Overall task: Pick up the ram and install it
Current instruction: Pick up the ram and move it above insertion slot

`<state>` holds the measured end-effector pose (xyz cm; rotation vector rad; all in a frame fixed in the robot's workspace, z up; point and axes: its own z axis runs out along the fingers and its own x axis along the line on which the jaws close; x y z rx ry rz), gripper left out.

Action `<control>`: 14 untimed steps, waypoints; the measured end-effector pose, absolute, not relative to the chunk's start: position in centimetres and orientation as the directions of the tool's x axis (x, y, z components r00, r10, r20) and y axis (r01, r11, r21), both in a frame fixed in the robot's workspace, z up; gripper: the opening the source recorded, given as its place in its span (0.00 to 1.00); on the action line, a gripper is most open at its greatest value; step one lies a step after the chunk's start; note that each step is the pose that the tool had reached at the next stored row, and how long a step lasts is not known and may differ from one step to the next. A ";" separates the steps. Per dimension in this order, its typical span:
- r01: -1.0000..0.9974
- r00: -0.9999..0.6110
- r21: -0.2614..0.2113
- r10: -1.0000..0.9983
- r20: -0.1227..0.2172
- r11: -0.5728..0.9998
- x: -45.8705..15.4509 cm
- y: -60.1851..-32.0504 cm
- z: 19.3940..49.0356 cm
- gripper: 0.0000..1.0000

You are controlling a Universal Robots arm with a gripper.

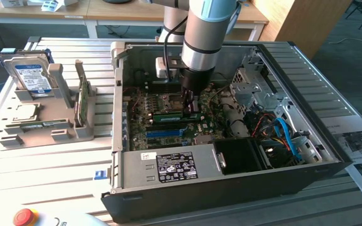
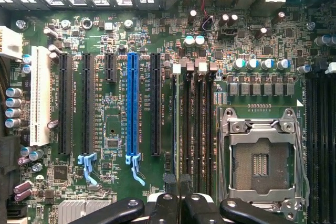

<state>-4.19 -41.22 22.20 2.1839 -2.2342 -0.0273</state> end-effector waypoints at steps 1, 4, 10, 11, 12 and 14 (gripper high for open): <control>-0.999 -0.023 0.025 -1.000 0.000 0.023 -4.2 -41.2 22.2 0.12; -0.999 -0.023 0.024 -1.000 0.000 0.023 -4.2 -41.2 22.2 0.12; -0.999 -0.023 0.024 -1.000 0.000 0.023 -4.2 -41.2 22.2 0.25; -0.999 -0.023 0.024 -1.000 0.000 0.023 -4.2 -41.2 22.2 0.25; -0.999 -0.023 0.025 -1.000 0.000 0.023 -4.2 -41.2 22.2 0.25; -0.999 -0.023 0.024 -1.000 0.000 0.023 -4.2 -41.2 22.2 0.25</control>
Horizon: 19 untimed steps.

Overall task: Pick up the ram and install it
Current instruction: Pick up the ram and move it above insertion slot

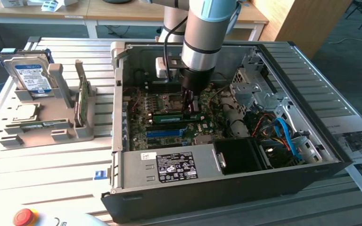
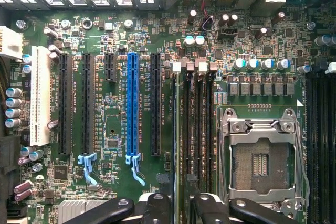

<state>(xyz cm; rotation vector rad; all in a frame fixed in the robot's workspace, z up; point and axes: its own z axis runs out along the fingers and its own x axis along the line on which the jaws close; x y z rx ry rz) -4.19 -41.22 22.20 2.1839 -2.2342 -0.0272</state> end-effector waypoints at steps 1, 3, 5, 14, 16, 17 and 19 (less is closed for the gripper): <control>-0.999 -0.023 0.024 -1.000 0.000 0.023 -4.2 -41.2 22.2 0.25; -0.999 -0.023 0.024 -1.000 0.000 0.023 -4.2 -41.2 22.2 0.25; -0.999 -0.023 0.025 -1.000 0.000 0.023 -4.2 -41.2 22.2 0.25; -0.999 -0.023 0.025 -1.000 0.000 0.023 -4.2 -41.2 23.7 0.25; -0.999 -0.023 0.025 -1.000 0.000 0.023 -4.2 -41.2 24.4 0.25; -0.999 -0.023 0.025 -1.000 0.000 0.023 -4.2 -41.2 24.7 0.25; -0.999 -0.023 0.026 -1.000 0.000 0.023 -4.2 -41.2 25.3 0.25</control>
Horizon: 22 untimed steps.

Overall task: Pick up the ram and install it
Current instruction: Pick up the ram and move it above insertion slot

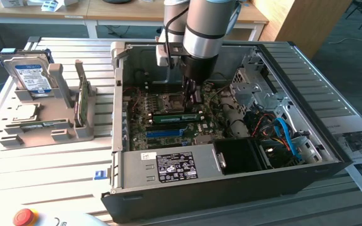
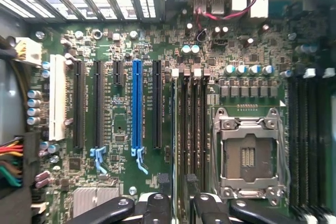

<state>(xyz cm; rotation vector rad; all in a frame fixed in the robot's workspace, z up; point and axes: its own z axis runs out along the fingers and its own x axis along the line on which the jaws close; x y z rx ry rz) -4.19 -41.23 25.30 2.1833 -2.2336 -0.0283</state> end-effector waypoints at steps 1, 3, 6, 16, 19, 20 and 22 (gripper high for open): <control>-0.999 -0.023 0.026 -1.000 0.000 0.023 -4.2 -41.2 25.6 0.25; -0.999 -0.023 0.026 -1.000 0.000 0.023 -4.2 -41.2 26.2 0.25; -0.999 -0.023 0.028 -1.000 0.000 0.023 -4.2 -41.2 26.9 0.25; -0.999 -0.023 0.030 -1.000 0.001 0.023 -4.2 -41.2 29.2 0.25; -0.999 -0.023 0.031 -1.000 0.001 0.023 -4.2 -41.2 30.0 0.25; -0.999 -0.023 0.031 -1.000 0.001 0.023 -4.2 -41.2 30.2 0.25; -0.999 -0.023 0.031 -1.000 0.001 0.023 -4.2 -41.2 30.8 0.25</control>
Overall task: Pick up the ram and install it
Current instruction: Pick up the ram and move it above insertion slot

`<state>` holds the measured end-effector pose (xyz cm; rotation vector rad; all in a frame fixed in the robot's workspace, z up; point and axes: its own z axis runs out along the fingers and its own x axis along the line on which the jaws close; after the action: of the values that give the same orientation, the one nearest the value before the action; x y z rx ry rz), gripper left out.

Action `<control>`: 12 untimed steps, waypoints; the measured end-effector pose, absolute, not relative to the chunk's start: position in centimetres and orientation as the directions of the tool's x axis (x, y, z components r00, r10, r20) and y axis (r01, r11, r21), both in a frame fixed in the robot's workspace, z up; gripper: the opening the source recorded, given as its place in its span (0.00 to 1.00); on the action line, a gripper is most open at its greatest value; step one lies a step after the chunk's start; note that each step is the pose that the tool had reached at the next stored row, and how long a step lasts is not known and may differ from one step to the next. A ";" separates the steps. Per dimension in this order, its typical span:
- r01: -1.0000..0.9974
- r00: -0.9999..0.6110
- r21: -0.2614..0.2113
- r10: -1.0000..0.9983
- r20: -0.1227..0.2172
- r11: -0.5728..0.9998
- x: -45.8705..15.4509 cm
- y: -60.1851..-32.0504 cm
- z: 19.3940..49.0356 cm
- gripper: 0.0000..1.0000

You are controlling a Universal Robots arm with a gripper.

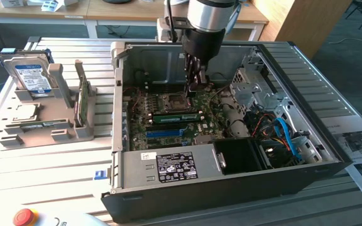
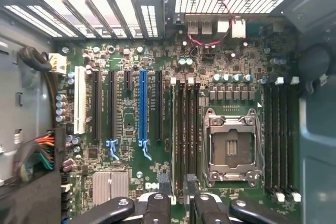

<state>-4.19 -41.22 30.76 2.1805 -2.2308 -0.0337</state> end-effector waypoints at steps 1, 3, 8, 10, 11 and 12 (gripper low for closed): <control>-0.999 -0.023 0.031 -1.000 0.001 0.023 -4.2 -41.2 31.0 0.25; -0.999 -0.023 0.031 -1.000 0.001 0.023 -4.2 -41.2 31.4 0.25; -0.999 -0.023 0.031 -1.000 0.001 0.023 -4.2 -41.2 32.5 0.25; -0.999 -0.023 0.031 -1.000 0.001 0.023 -4.2 -41.2 33.0 0.25; -0.999 -0.023 0.031 -1.000 0.001 0.023 -4.2 -41.2 33.2 0.25; -0.999 -0.023 0.031 -1.000 0.001 0.023 -4.2 -41.2 33.5 0.25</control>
<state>-4.19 -41.22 33.48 2.1804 -2.2307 -0.0335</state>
